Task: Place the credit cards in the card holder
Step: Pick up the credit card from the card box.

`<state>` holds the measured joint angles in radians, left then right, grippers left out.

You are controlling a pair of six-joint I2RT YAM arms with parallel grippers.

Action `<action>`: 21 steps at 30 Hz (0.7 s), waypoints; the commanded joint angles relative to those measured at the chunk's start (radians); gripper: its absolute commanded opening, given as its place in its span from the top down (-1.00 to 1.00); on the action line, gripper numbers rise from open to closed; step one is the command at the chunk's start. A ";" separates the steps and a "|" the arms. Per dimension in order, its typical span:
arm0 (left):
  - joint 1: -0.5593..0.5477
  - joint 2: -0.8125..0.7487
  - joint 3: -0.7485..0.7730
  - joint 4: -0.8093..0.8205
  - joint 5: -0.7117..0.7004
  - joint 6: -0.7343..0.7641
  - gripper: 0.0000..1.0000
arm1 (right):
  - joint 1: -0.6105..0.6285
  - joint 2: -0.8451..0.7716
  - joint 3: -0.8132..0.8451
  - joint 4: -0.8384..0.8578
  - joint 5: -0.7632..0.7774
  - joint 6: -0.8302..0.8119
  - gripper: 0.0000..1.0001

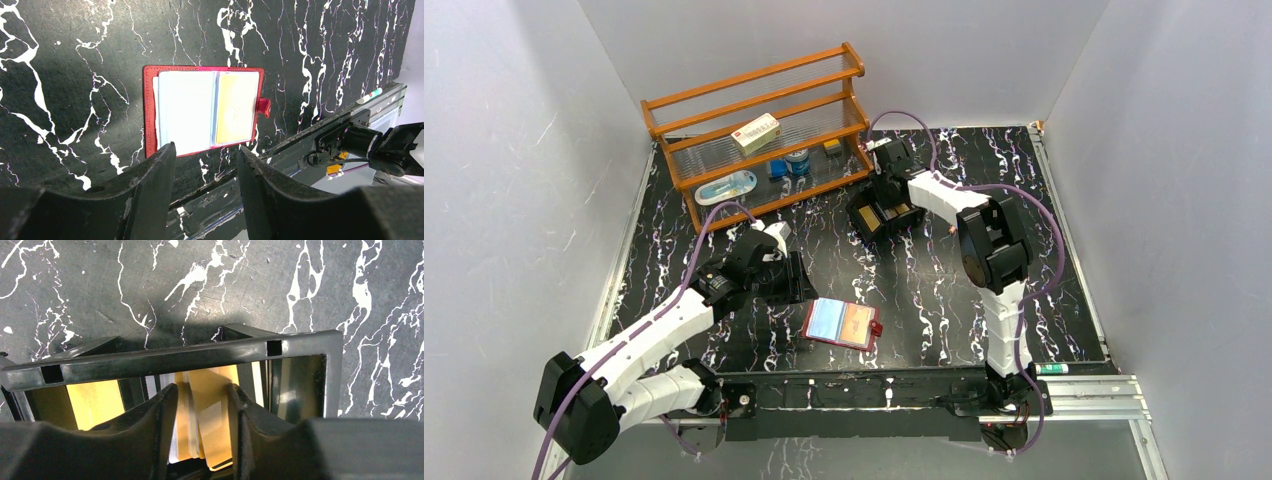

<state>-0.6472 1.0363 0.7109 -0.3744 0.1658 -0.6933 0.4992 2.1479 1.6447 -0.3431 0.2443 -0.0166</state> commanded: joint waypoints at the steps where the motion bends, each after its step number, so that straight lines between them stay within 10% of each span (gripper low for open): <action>1: 0.004 -0.013 0.002 0.000 0.010 -0.002 0.05 | 0.001 -0.045 0.017 -0.010 -0.037 0.000 0.13; 21: 0.004 -0.035 -0.031 0.012 0.018 -0.020 0.04 | 0.001 -0.115 0.021 -0.038 -0.058 0.021 1.00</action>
<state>-0.6472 1.0290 0.6933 -0.3656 0.1726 -0.7116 0.4976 2.0842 1.6444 -0.3592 0.1814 -0.0124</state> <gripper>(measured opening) 0.476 0.172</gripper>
